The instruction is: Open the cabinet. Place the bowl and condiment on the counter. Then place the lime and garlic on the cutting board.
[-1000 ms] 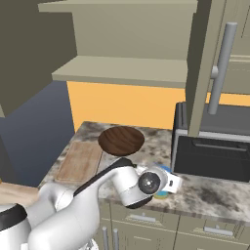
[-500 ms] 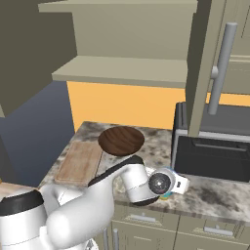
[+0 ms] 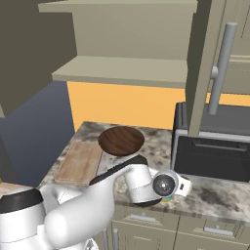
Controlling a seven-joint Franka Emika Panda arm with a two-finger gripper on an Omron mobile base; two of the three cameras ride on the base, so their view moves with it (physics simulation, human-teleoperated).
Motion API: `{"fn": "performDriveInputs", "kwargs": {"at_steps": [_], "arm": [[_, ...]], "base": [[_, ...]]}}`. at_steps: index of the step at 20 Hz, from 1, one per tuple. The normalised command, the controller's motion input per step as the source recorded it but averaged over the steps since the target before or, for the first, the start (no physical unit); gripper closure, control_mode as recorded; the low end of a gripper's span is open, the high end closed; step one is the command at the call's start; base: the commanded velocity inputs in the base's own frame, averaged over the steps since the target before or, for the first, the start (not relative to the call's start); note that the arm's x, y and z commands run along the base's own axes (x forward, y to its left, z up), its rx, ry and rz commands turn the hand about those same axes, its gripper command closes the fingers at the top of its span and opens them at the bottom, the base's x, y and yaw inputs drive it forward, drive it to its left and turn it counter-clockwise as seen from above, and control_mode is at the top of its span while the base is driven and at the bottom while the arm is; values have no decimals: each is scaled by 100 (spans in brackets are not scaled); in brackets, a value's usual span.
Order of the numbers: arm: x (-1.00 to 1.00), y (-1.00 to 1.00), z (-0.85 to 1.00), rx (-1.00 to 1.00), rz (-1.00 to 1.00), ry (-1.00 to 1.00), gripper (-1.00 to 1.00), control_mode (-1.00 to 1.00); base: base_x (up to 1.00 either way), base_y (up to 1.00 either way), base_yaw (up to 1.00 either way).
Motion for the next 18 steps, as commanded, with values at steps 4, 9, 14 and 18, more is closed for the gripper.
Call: {"fn": "performDriveInputs", "kwargs": {"at_steps": [4,9,14,18], "arm": [[-5,2,0,0,-1,2,-100,-100],[0,0,-1,0,0,0,-100,-100],[-2,0,0,0,0,0,-100,-100],[-22,0,25,0,-1,0,-100,-100]], "base": [[0,0,0],[0,0,0],[0,0,0],[0,0,0]]}}
